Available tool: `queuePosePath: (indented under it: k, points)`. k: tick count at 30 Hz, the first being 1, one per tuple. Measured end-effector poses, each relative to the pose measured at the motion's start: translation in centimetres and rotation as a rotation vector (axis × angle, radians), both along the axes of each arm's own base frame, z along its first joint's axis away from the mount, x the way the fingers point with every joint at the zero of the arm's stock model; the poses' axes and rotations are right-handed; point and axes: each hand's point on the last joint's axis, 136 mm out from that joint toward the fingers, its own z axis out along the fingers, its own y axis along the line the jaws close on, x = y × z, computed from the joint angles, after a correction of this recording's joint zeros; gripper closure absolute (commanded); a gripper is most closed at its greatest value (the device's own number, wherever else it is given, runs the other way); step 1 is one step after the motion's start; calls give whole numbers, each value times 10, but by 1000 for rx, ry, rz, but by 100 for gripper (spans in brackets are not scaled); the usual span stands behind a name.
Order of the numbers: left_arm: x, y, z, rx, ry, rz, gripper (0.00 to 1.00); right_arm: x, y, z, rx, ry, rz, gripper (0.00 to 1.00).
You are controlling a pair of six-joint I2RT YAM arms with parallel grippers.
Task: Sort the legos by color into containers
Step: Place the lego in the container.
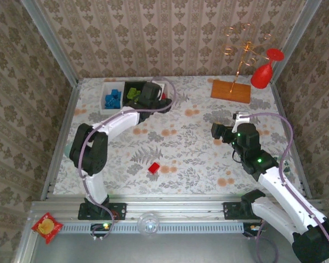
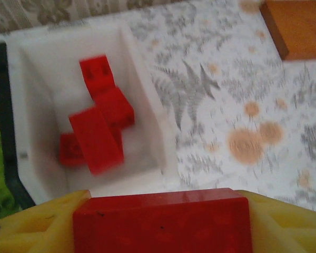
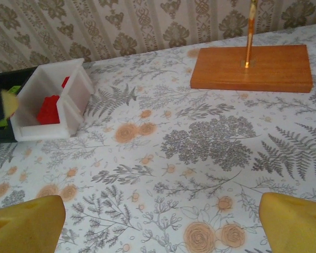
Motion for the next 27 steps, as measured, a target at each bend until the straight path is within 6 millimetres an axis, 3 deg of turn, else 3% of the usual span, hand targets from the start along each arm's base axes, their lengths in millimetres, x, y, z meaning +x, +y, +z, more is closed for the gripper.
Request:
queuePosePath:
  k: [3,8,16,20,27]
  points:
    - [25,3,2,-4,-11,20,42,0,10,-5,1,14,31,4]
    - [63,11,-16,21,6,55,42,0,26,-20,-9,67,73,4]
    - [104,15,-41,63,42,76,36,-4,35,-39,-5,81,114,4]
    - [117,15,-34,75,30,76,26,-7,36,-44,-10,89,118,4]
    - [132,26,-5,91,-20,86,15,-6,37,-34,-5,47,128,4]
